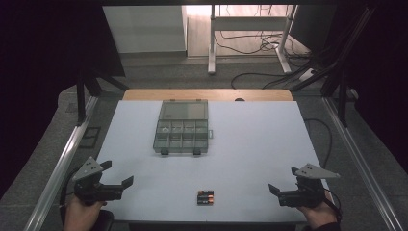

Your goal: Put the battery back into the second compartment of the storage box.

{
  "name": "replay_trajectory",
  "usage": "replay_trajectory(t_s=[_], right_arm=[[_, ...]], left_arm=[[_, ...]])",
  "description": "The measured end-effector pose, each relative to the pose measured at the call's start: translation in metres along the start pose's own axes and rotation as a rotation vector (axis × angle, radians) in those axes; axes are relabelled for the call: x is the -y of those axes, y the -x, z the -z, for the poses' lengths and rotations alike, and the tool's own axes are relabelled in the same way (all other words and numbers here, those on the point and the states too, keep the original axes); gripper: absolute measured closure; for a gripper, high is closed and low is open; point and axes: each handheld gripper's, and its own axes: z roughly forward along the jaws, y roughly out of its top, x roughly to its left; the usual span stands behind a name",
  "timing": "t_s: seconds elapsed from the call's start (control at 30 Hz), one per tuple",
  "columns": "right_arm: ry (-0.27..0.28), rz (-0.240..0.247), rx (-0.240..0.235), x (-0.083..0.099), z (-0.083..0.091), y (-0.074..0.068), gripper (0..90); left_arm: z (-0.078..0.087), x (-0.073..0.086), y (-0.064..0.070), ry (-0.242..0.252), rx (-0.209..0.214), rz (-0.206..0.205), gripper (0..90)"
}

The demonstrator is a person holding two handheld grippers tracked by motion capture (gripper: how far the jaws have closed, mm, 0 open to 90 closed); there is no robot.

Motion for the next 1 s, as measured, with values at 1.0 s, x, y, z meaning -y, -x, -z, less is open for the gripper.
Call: replay_trajectory(t_s=[1.0], right_arm=[[-0.026, 0.014, 0.02, -0.001, -0.002, -0.002, 0.0]], left_arm=[[-0.01, -0.006, 0.0, -0.125, 0.016, -0.012, 0.0]])
